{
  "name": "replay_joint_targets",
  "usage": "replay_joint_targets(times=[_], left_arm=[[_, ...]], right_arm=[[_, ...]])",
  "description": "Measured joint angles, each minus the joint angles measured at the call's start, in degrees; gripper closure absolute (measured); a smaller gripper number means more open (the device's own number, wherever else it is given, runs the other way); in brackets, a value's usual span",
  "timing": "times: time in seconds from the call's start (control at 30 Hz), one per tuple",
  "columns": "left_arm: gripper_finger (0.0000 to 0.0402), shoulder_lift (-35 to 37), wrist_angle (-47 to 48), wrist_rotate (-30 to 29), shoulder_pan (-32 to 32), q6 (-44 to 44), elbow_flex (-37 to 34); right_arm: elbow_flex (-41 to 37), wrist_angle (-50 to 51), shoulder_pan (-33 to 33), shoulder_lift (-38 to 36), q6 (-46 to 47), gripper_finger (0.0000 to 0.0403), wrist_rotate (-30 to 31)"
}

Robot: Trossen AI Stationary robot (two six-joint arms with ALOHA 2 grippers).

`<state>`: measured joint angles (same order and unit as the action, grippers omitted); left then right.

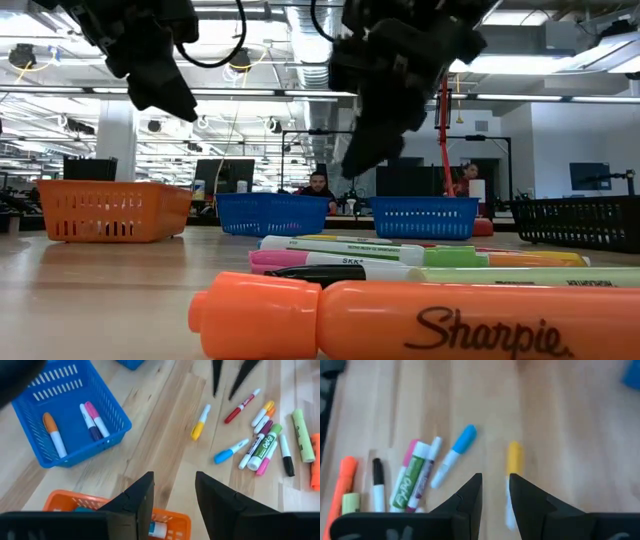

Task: Pick & Place Markers
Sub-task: Put the top small yellow highlighter pen into the left blue bin

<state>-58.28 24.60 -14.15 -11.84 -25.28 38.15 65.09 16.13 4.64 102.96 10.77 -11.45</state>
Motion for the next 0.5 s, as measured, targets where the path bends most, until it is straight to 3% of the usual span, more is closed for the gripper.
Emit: replay_joint_targets(times=[0.17, 0.4, 0.5], left_arm=[[0.0262, -0.1, -0.7, 0.0, 0.0, 0.0, -0.3], [0.0262, -0.3, -1.0, 0.0, 0.0, 0.0, -0.4], [0.0262, -0.3, -1.1, 0.0, 0.0, 0.0, -0.4]], right_arm=[[0.1, -1.0, 2.1, 3.4, -4.7, 0.0315, 1.9], [0.0, 0.2, 3.6, 5.9, -4.7, 0.0315, 12.1], [0.1, -0.2, 3.6, 6.2, -3.9, 0.0315, 12.7]])
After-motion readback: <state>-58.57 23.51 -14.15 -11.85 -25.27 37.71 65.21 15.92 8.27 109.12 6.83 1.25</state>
